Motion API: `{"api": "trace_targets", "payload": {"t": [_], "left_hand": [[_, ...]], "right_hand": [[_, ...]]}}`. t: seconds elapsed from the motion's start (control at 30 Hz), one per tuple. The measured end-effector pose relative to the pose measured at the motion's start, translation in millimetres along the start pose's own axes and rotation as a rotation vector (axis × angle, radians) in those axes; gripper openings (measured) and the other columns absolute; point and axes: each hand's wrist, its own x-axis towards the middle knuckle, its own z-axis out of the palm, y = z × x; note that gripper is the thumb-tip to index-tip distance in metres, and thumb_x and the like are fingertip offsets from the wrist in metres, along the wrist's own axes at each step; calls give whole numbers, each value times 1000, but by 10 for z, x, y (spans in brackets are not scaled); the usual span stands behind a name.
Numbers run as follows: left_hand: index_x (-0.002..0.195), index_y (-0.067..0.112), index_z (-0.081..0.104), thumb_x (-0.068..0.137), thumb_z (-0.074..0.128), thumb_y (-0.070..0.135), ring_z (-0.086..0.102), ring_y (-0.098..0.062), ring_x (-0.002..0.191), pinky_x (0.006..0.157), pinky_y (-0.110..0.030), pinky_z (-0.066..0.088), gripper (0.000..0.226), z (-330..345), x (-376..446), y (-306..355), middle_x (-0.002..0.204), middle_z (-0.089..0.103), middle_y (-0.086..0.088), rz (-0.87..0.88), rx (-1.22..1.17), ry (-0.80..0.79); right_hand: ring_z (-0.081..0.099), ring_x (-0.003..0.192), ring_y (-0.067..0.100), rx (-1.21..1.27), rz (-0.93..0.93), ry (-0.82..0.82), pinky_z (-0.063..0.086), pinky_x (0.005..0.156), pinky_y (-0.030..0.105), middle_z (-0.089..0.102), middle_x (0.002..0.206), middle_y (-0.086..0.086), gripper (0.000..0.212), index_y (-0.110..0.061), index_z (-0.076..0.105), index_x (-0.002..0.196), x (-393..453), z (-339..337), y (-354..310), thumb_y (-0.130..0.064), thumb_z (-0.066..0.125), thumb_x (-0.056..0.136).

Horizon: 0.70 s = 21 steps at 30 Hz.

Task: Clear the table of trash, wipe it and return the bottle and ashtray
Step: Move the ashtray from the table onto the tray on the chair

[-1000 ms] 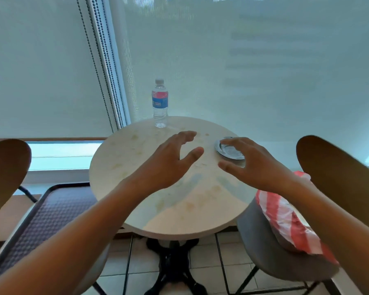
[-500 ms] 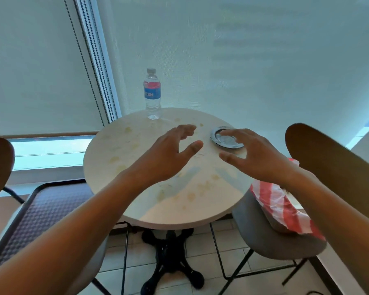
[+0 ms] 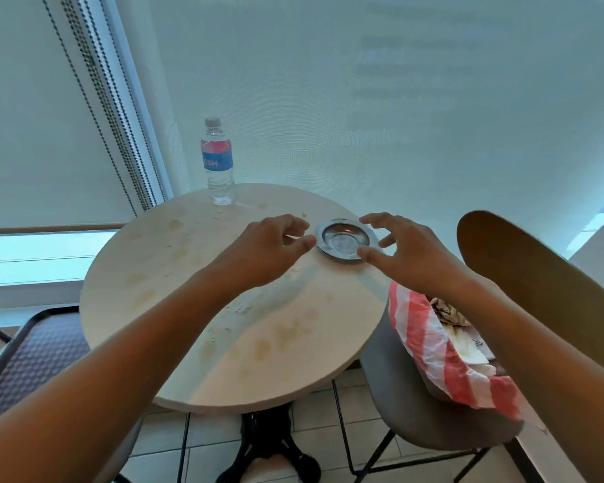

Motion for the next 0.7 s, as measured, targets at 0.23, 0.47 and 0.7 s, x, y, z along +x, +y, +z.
{"api": "trace_targets", "payload": {"t": [0.23,0.47,0.7], "left_hand": [[125,20,65,94,63,36,65,-10,104,102,-37,49,35,188,429,-79,110,72,5,-131,-27,-20],[125,14,64,96,62,26,71,-1,77,87,-32,57,32,323,650,-99,86,76,6,-187,-99,-67],[113,10,70,94,65,21,74,-9,72,87,-34,59,23,368,749,-171,80,76,-1,-270,-161,-92]], "right_hand": [[63,97,11,159,187,-17,39,89,23,63,134,-5,35,-31,59,132,279,66,377,-24,59,98],[60,110,13,251,279,-63,48,98,32,65,125,-5,40,-30,63,128,447,183,614,-12,57,92],[68,68,9,457,357,-34,59,83,35,72,94,-4,35,-21,68,114,498,232,668,-2,60,87]]}}
